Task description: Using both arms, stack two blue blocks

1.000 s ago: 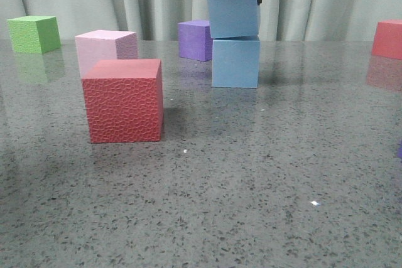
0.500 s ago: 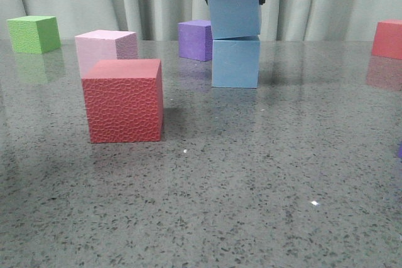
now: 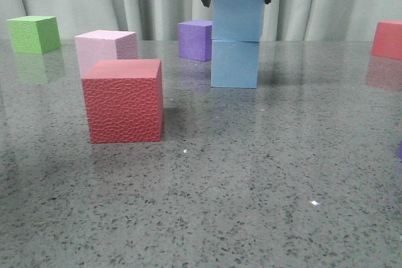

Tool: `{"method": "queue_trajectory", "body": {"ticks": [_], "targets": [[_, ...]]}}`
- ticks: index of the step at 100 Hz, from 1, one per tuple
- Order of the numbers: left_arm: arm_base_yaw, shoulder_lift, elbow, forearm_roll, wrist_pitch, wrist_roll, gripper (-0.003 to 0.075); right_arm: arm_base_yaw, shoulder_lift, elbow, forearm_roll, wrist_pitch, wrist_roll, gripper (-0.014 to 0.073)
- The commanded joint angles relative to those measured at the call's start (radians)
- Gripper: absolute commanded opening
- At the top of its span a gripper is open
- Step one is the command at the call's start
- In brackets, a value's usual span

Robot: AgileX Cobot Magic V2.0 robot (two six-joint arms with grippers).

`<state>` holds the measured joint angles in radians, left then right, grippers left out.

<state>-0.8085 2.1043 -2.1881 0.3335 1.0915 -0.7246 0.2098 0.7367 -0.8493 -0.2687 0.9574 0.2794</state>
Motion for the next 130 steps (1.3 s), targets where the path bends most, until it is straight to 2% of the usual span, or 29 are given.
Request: {"method": "queue_trajectory", "body": {"ticks": [1, 16, 64, 110, 130], "targets": [[-0.009, -0.064, -0.058, 0.015, -0.009, 0.001, 0.0549, -0.007, -0.004, -0.026, -0.017, -0.06, -0.009, 0.0623], [-0.009, -0.064, -0.105, 0.004, 0.036, 0.004, 0.0549, -0.007, -0.004, -0.026, -0.017, -0.06, -0.009, 0.0623], [0.005, -0.064, -0.271, -0.052, 0.16, 0.194, 0.0547, -0.007, -0.004, -0.026, -0.017, -0.06, -0.009, 0.0623], [0.129, -0.132, -0.298, -0.119, 0.175, 0.318, 0.0547, -0.007, -0.004, -0.026, -0.017, -0.055, -0.009, 0.0623], [0.214, -0.177, -0.288, -0.153, 0.176, 0.367, 0.0547, -0.007, -0.004, -0.026, -0.017, -0.054, -0.009, 0.0623]]}}
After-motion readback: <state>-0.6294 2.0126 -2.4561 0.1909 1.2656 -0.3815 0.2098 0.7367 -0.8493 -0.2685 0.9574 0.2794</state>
